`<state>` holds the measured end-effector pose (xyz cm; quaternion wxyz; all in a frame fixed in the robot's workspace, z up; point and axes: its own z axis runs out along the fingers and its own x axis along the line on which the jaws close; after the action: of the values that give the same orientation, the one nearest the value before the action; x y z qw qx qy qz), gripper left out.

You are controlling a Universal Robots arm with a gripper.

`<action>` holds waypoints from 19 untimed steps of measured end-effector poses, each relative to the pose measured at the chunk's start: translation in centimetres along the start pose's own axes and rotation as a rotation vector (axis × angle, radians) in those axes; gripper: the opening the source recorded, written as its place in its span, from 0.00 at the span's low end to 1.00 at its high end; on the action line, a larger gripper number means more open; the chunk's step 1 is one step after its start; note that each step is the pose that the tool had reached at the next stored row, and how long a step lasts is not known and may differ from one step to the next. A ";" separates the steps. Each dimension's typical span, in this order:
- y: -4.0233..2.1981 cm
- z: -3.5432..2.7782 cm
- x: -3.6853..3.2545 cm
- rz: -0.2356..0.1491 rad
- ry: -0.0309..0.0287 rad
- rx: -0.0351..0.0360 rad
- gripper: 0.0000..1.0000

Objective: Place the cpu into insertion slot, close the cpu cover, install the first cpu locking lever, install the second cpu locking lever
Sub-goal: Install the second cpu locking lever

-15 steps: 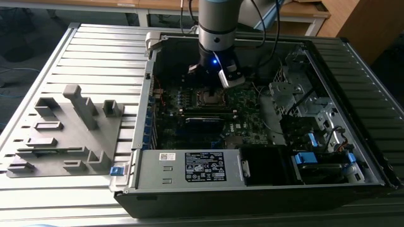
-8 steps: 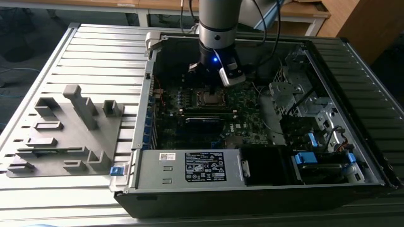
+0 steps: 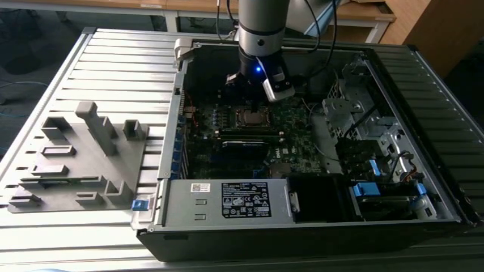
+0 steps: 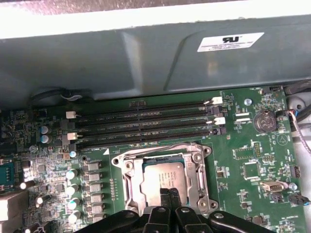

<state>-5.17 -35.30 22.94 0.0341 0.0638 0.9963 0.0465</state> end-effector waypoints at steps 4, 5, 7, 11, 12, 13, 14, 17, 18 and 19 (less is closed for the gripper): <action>0.00 -0.05 0.00 0.000 0.0000 0.0002 0.11; 0.01 -0.05 0.00 0.000 0.0000 0.0000 0.11; 0.01 -0.05 0.00 0.000 0.0000 0.0001 0.11; 0.05 -0.04 -0.21 0.000 -0.0005 0.0046 0.11; 0.06 -0.03 -0.29 -0.001 -0.0009 0.0075 0.11; 0.07 -0.02 -0.35 -0.001 -0.0012 0.0098 0.11; 0.08 -0.02 -0.37 -0.001 -0.0016 0.0124 0.11; 0.07 -0.03 -0.37 -0.001 -0.0017 0.0138 0.11; 0.08 -0.02 -0.38 -0.001 -0.0021 0.0164 0.11; 0.08 -0.02 -0.38 -0.001 -0.0024 0.0192 0.11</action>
<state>-4.79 -35.27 23.00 0.0347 0.0634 0.9967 0.0368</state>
